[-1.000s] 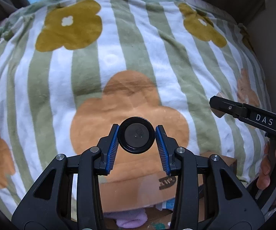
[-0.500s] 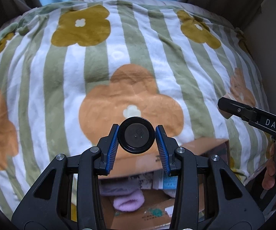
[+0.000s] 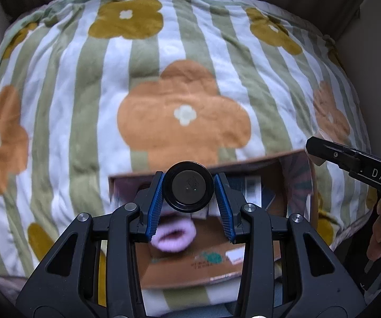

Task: Organize objects
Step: 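Lift the black jar and beige cylinder and carry both over the cardboard box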

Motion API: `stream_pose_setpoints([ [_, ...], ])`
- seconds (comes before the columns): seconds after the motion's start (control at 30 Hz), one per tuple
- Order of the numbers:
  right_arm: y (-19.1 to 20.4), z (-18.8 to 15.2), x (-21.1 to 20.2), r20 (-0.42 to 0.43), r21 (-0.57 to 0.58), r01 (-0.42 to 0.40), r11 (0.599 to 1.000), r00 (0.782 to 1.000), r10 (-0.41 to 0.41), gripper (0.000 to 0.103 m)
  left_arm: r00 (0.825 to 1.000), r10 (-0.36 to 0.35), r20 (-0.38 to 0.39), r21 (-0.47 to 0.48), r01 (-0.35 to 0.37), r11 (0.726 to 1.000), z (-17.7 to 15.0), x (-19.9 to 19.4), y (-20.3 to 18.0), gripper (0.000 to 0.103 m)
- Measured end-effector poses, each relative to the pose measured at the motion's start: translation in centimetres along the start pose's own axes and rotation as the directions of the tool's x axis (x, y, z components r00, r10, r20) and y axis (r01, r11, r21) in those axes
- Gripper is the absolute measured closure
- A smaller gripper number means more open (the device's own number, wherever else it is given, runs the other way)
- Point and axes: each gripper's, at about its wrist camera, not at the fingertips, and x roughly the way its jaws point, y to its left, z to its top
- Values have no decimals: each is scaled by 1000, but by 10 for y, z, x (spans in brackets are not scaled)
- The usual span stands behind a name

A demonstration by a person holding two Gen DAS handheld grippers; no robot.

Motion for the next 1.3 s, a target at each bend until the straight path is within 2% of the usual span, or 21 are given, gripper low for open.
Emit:
stream_pose_setpoints([
  [0.33, 0, -42, 3, -40, -34, 15, 999, 999, -16, 72, 999, 5, -36, -16, -6, 1000, -43, 4, 0, 68],
  [0.63, -4, -62, 12, -69, -52, 34, 998, 997, -37, 72, 999, 16, -51, 8, -15, 1000, -56, 15, -2, 68],
  [0.93, -10, -81, 40, -111, -94, 79, 992, 990, -89, 72, 996, 20, -88, 23, -18, 1000, -69, 48, 2, 68],
  [1.3, -15, -86, 69, -124, -140, 121, 983, 983, -138, 72, 993, 37, -108, 58, -30, 998, -69, 80, 3, 68],
])
